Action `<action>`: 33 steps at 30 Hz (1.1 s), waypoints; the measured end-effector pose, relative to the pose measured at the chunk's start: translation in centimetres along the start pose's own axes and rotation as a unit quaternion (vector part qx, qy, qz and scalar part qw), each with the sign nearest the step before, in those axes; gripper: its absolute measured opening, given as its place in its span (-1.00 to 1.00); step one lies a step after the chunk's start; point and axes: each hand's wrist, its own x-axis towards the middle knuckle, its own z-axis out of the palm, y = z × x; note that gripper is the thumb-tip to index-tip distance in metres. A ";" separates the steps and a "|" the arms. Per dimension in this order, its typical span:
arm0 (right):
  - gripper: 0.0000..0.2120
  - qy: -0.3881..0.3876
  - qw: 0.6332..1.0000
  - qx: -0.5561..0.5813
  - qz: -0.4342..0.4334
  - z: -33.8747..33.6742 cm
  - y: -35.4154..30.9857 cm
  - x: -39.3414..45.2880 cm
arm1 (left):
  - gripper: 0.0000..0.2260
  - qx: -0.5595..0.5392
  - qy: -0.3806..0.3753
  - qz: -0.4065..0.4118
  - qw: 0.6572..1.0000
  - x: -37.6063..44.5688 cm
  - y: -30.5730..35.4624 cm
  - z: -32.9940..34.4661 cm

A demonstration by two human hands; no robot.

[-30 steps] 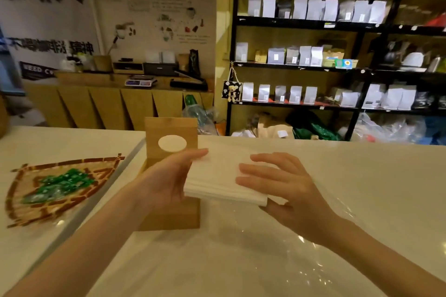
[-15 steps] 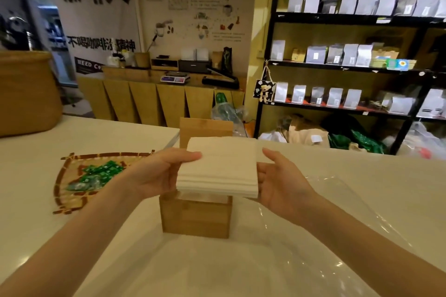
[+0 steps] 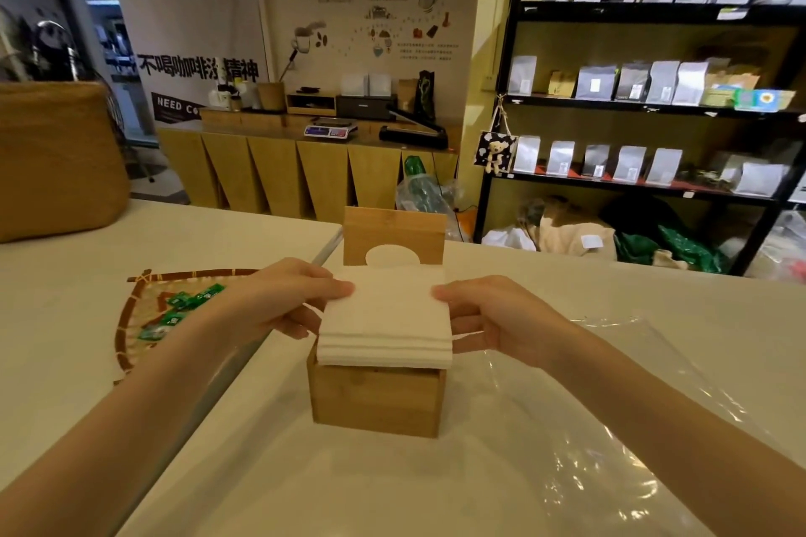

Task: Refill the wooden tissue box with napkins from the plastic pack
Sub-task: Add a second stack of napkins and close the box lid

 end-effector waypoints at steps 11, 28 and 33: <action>-0.67 0.133 0.979 -0.153 -0.002 0.7 0.2 0.4 | -0.83 0.090 0.067 0.011 0.994 1.3 -0.1 0.5; -0.89 0.216 0.848 -0.453 -0.172 2.3 1.1 1.5 | -0.83 0.372 0.211 0.117 0.896 1.4 -1.1 2.8; -0.87 0.207 0.808 -0.530 -0.150 3.2 1.5 1.8 | -0.84 0.435 0.222 0.108 0.866 1.5 -1.5 4.1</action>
